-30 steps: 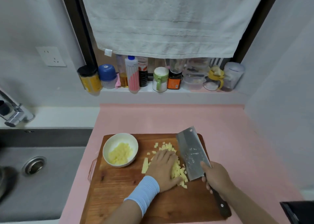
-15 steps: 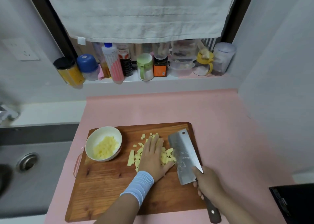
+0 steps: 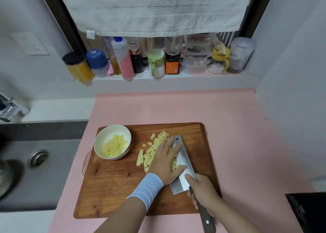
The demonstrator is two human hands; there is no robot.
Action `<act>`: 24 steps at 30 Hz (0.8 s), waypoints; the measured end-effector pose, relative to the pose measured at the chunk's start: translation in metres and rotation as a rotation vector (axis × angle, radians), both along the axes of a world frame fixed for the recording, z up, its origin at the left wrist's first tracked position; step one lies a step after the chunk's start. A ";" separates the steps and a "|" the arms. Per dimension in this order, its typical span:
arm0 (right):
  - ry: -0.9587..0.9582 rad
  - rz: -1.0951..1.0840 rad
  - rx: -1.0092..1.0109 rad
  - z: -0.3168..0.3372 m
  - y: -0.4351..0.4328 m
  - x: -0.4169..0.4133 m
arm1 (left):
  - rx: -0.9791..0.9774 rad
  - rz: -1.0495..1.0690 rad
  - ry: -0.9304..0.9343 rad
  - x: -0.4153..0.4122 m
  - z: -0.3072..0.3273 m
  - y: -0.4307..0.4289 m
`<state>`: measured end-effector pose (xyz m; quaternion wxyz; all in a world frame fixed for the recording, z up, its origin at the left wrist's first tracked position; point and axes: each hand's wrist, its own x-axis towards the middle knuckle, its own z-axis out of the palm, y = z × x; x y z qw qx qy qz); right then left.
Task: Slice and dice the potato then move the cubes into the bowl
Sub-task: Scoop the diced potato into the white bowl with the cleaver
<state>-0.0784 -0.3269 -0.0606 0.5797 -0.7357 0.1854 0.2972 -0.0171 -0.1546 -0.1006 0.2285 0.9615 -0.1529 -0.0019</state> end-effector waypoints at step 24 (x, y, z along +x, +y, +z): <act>-0.083 0.206 0.055 0.071 0.120 0.034 | -0.120 0.260 -0.118 0.007 0.061 0.132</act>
